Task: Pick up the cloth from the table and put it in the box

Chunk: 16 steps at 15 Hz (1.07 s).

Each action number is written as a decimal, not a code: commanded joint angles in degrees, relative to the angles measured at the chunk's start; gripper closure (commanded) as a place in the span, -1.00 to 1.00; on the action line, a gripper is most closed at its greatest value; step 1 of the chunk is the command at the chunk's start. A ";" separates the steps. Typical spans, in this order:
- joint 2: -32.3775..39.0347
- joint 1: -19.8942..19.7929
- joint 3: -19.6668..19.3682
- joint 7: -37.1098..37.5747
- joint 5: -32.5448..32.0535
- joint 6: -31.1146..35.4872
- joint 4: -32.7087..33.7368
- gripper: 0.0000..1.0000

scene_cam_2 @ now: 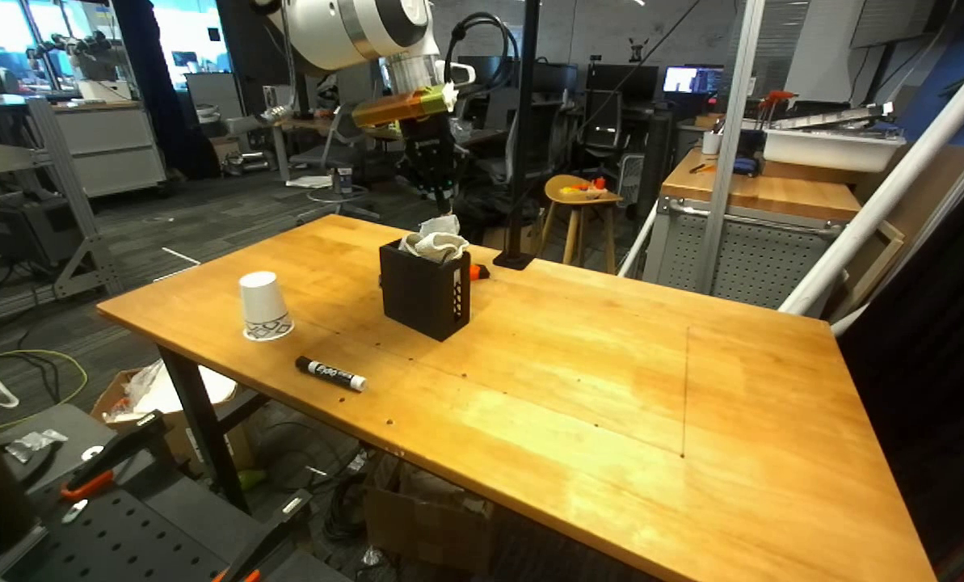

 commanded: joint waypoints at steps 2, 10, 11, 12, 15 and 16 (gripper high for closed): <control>1.16 -0.62 -0.28 -0.87 0.31 0.41 0.49 1.00; -3.60 -0.22 0.99 -0.52 3.71 -0.70 -6.80 1.00; -3.93 -0.27 1.00 -0.39 3.75 -0.18 -7.84 0.99; -4.22 -0.35 1.08 -0.41 4.00 0.03 -8.67 0.99; -4.84 -0.42 1.21 -0.26 4.63 0.65 -10.89 0.99; -4.86 -0.40 1.27 -0.20 4.81 0.78 -11.33 0.99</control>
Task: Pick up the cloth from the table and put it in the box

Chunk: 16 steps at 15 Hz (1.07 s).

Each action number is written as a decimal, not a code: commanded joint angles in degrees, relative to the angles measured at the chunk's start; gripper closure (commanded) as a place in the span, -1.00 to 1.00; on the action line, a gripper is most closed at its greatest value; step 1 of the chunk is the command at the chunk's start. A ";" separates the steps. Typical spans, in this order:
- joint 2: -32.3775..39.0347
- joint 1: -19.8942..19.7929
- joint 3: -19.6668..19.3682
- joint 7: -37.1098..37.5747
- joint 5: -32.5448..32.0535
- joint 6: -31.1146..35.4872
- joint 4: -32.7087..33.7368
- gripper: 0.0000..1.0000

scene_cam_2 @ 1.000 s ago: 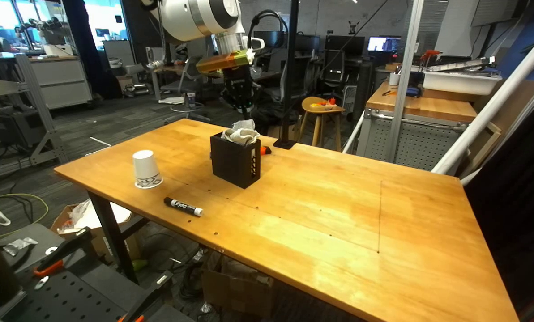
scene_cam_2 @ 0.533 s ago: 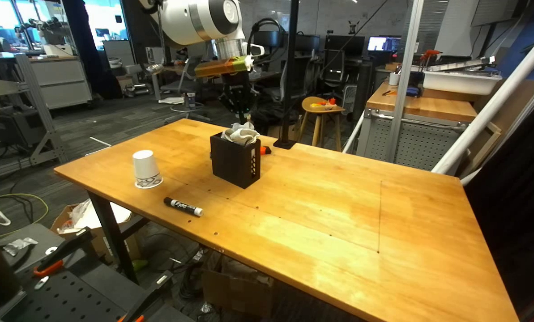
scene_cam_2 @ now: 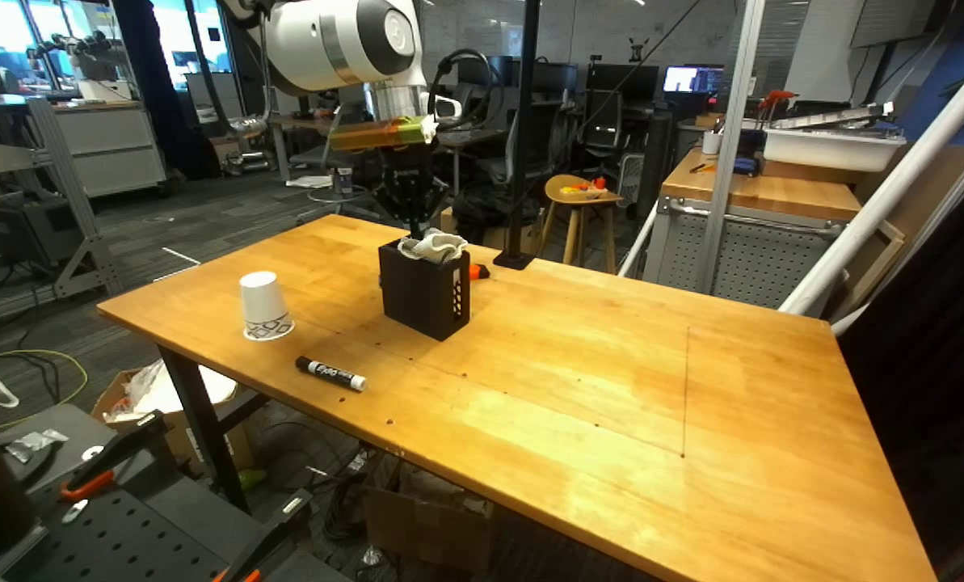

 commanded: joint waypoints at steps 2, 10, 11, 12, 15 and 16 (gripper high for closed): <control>-2.57 -0.04 0.54 0.11 1.62 1.07 -3.69 0.99; -1.66 0.21 1.01 0.80 1.68 1.98 -2.78 0.99; -1.26 0.20 0.92 1.01 1.56 2.29 -2.38 0.99; -0.94 0.21 0.84 1.23 1.49 2.63 -2.10 0.99; 0.48 0.17 0.71 1.78 1.57 3.53 -1.27 0.99; 1.00 0.14 0.72 1.86 1.72 3.92 -1.17 0.99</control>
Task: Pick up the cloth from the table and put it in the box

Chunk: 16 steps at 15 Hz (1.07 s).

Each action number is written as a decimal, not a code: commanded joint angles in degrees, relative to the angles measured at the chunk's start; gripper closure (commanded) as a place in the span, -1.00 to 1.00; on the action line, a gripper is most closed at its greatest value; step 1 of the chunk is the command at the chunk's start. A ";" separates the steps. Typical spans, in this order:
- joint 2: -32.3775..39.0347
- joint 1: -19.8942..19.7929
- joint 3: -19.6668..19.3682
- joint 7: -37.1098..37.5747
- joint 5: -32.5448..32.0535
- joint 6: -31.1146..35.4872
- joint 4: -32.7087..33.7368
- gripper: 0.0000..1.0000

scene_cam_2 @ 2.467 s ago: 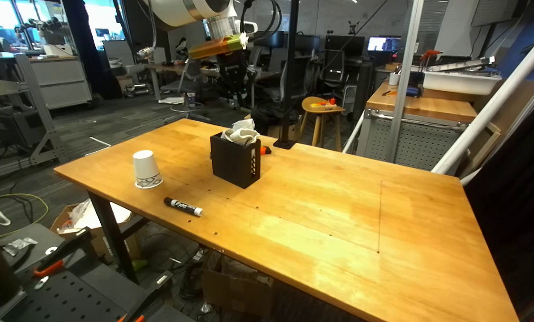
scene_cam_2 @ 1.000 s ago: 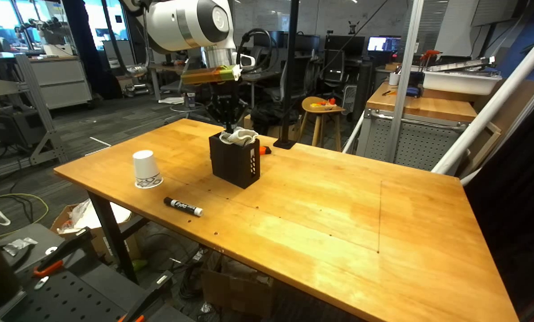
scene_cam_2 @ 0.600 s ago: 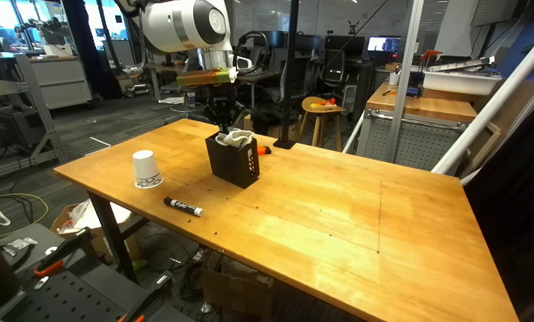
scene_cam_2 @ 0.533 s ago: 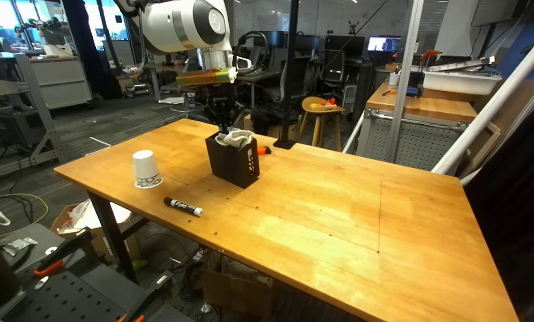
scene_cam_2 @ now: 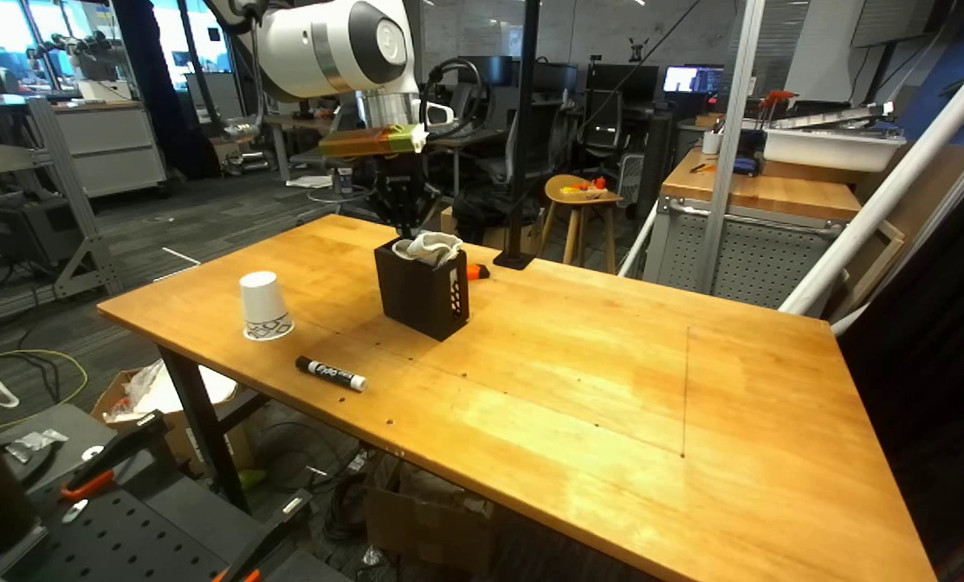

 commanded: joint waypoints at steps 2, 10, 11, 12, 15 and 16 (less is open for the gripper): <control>2.81 0.13 -0.06 0.84 1.42 2.30 0.96 0.99; 9.84 -0.08 0.15 -0.42 3.73 5.05 2.93 0.99; 10.33 -0.16 0.21 -0.58 3.97 5.23 3.37 0.99; 10.63 -0.22 0.25 -0.72 4.22 5.32 3.62 0.99; 9.46 -0.24 0.07 -1.08 4.31 4.96 3.16 0.99; 8.56 -0.15 -0.11 -0.94 4.00 4.86 2.80 0.99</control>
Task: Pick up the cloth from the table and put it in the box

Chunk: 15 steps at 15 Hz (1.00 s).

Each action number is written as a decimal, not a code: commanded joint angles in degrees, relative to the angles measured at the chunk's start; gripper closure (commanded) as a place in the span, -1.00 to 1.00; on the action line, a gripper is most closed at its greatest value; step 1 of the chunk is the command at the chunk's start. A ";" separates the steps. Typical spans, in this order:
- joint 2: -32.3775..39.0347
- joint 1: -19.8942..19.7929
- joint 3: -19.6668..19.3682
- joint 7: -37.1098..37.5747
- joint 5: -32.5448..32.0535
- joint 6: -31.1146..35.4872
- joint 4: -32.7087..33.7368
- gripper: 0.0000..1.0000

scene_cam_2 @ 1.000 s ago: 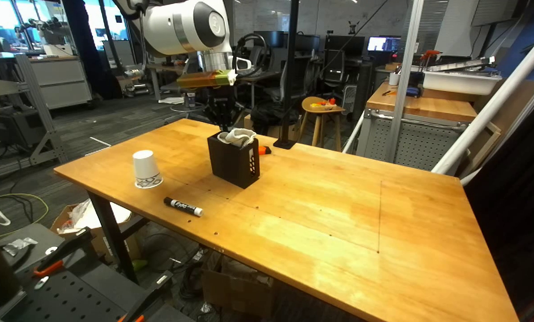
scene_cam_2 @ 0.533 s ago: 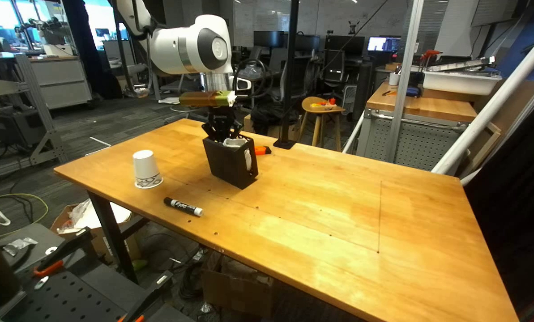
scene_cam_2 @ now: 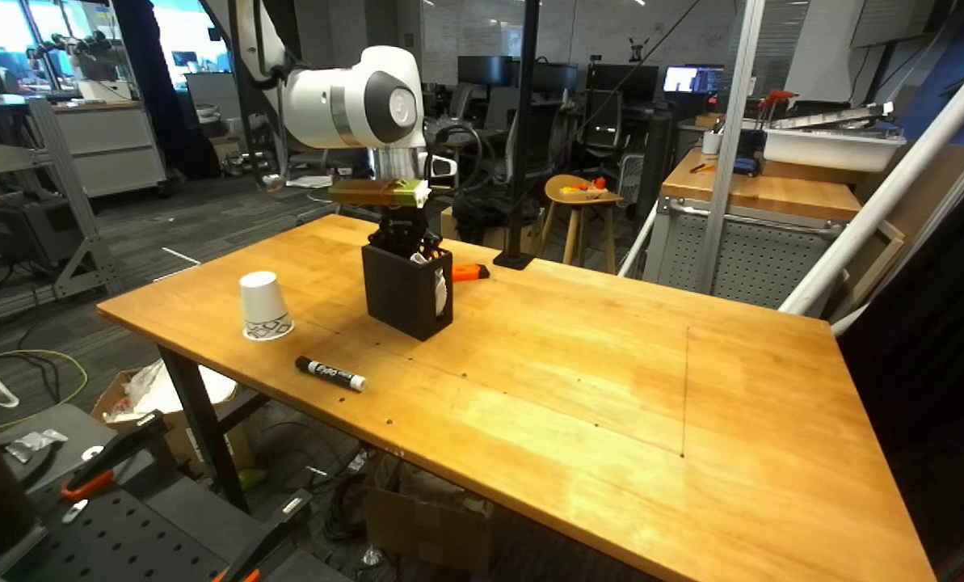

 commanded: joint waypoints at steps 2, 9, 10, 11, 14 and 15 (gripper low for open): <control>-3.04 0.17 -0.45 -0.83 0.30 0.12 -0.65 0.99; -11.36 0.24 -1.80 -0.07 -2.56 -0.80 -3.16 0.99; -12.13 0.14 -1.93 -0.02 -3.01 -0.76 -3.65 0.99; -12.69 0.06 -2.08 0.05 -3.49 -0.68 -4.27 0.99; -13.41 -0.37 -2.34 -0.24 -4.01 -0.34 -5.88 0.99; -13.48 -0.49 -2.42 -0.23 -4.14 -0.16 -6.40 0.99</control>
